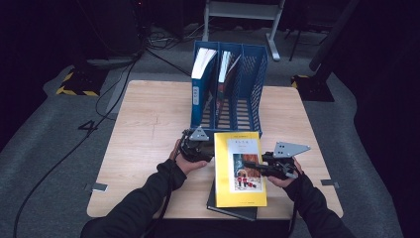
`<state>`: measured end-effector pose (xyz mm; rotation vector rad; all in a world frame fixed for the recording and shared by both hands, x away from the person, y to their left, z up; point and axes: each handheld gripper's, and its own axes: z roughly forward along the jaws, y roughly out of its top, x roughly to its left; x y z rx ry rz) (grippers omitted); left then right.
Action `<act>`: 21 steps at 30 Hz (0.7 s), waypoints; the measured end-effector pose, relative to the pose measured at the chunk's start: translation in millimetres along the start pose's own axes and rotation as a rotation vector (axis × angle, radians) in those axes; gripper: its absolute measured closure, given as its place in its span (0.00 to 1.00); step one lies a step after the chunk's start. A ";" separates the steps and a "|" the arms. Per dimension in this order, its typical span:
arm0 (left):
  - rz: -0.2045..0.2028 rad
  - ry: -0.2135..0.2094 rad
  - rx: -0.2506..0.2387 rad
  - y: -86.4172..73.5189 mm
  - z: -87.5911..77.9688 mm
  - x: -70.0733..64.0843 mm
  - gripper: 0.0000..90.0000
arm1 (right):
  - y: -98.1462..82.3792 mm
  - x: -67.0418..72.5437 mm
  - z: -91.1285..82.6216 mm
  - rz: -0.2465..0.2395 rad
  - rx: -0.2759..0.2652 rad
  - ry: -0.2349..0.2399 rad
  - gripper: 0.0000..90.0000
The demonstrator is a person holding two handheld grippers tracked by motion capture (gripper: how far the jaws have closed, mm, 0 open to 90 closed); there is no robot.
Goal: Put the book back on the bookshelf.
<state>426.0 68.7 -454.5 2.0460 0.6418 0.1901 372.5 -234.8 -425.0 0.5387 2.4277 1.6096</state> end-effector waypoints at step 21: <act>0.057 -0.113 -0.172 43.0 -33.8 -4.2 0.77 | 18.0 18.2 -18.9 -0.173 -0.094 -0.098 0.88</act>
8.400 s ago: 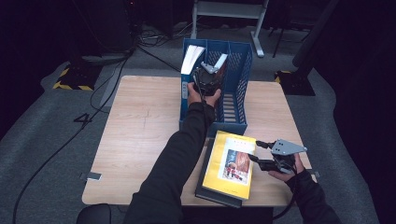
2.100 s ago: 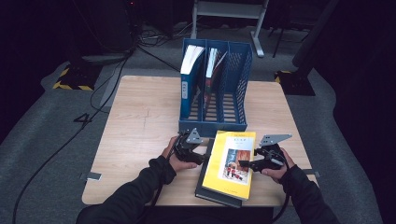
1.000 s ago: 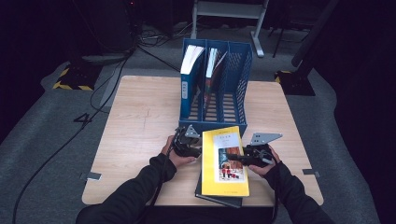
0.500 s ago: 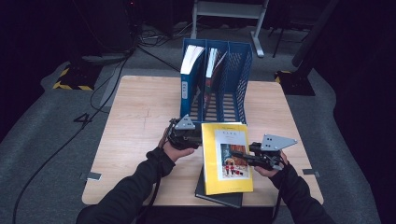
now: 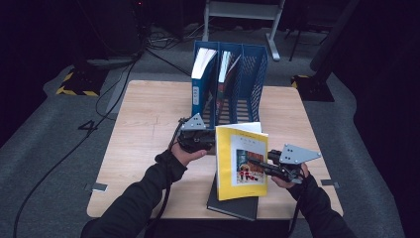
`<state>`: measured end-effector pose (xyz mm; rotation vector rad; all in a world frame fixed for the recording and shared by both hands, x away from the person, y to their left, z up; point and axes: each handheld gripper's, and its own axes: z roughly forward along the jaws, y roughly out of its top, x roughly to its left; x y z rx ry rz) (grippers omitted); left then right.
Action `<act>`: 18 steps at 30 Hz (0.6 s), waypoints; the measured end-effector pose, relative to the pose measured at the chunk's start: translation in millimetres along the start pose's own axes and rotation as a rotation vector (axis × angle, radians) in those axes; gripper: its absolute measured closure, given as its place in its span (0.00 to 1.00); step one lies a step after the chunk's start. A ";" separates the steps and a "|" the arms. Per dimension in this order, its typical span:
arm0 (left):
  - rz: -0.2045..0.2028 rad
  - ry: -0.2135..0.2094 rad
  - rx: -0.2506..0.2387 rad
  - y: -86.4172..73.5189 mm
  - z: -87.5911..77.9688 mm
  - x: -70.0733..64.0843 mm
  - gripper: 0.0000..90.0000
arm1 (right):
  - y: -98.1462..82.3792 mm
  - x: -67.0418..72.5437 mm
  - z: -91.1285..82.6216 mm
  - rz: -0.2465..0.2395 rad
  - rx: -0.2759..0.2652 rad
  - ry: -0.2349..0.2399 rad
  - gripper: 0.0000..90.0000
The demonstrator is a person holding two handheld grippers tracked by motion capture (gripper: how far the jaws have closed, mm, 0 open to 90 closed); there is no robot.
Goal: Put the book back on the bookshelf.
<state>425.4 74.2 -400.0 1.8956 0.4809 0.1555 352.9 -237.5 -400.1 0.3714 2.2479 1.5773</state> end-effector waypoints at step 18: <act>0.121 0.000 -0.040 29.2 -11.0 -25.6 0.72 | 2.4 8.6 -15.2 -0.074 -0.072 -0.050 0.92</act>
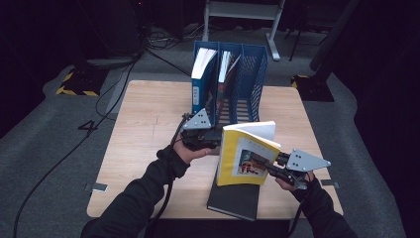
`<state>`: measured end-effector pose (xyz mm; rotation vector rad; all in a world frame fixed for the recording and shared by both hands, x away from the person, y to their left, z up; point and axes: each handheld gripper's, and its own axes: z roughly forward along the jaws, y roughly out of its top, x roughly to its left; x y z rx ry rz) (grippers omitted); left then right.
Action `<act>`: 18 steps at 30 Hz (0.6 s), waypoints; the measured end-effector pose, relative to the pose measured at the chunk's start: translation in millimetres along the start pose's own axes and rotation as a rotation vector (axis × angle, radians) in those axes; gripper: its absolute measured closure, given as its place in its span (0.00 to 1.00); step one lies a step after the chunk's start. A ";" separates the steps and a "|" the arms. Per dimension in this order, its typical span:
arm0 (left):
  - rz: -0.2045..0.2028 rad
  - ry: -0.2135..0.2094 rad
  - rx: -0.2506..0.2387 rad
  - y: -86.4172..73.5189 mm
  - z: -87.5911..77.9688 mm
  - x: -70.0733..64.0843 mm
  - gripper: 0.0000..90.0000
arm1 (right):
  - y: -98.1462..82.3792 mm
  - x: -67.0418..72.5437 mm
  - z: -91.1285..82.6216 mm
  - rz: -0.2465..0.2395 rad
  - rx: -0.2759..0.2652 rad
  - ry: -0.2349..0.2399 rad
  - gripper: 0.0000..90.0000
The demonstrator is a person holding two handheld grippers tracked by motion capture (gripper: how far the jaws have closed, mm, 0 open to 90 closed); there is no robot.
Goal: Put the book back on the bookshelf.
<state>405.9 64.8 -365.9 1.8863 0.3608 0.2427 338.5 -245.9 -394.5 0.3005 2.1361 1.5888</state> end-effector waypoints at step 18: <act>0.026 0.052 0.023 -9.1 -16.1 -32.7 0.48 | -1.0 20.1 -16.5 -0.028 0.004 0.050 0.91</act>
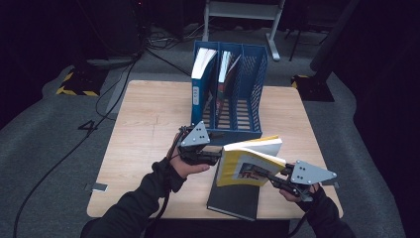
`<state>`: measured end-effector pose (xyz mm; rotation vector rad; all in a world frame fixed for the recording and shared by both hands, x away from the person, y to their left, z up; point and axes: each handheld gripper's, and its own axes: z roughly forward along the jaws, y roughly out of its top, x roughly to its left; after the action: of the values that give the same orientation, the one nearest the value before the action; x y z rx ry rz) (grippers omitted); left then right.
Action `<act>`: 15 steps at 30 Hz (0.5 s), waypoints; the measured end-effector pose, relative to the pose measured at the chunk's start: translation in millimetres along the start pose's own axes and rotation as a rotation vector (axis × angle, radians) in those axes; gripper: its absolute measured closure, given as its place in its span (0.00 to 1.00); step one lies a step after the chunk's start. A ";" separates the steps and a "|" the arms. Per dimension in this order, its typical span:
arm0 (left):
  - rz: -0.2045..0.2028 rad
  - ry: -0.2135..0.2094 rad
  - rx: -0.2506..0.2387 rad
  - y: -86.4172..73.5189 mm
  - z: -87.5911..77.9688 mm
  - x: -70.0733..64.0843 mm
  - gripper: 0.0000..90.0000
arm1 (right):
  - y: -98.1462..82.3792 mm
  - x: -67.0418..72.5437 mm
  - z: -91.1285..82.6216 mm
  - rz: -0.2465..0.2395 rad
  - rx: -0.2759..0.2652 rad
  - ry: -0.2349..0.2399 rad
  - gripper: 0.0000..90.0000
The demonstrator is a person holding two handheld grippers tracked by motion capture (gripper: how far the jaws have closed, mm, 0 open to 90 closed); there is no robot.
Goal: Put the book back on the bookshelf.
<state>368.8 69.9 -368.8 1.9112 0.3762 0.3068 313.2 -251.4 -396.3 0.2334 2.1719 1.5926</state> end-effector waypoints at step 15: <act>0.011 -0.018 0.134 -28.7 -22.0 -3.0 0.36 | 0.2 1.2 -1.7 -0.024 0.006 0.023 0.93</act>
<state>354.4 97.2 -387.9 2.0467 0.3826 0.2768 311.3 -252.4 -396.0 0.1914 2.1887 1.5832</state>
